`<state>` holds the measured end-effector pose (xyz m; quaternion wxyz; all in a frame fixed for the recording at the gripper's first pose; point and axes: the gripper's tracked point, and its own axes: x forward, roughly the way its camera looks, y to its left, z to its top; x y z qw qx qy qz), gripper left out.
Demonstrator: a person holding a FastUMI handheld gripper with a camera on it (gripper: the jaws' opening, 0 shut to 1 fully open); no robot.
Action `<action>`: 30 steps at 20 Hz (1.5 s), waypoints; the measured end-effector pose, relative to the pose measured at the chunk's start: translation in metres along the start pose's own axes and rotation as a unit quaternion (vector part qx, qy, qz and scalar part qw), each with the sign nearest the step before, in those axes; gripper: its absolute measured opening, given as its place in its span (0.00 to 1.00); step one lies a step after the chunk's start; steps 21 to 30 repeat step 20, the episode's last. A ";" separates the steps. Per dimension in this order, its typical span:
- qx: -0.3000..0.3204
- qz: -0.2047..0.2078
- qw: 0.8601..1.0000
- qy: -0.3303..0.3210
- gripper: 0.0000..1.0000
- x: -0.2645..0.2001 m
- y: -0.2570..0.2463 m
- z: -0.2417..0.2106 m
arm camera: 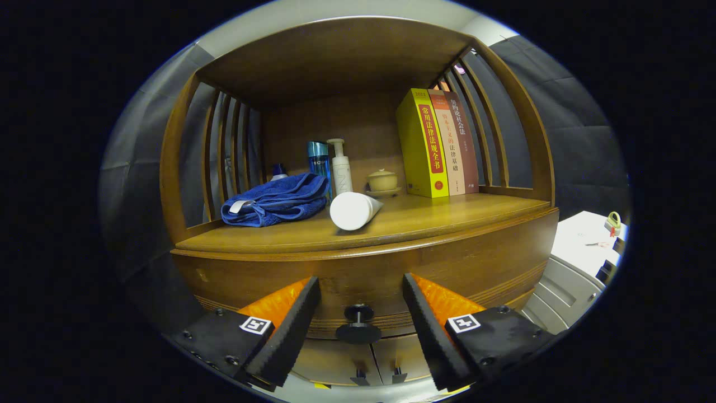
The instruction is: Pull open the drawer, take out the items inside it, and place them on the countertop above the cabinet.
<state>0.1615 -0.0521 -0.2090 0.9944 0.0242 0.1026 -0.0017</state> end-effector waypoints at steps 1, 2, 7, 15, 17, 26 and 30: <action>-0.002 0.000 1.000 -0.004 0.99 0.001 0.001 0.000; -0.005 -0.001 1.000 -0.007 0.99 0.001 0.000 0.000; 0.018 0.011 1.000 -0.007 0.98 -0.012 0.009 0.010; 0.005 -0.005 0.999 -0.037 0.98 -0.137 0.011 0.059; 0.005 -0.005 0.999 -0.046 0.98 -0.172 0.011 0.074; 0.001 -0.009 0.998 -0.059 0.98 -0.219 0.009 0.092; 0.001 -0.009 0.998 -0.059 0.98 -0.219 0.009 0.092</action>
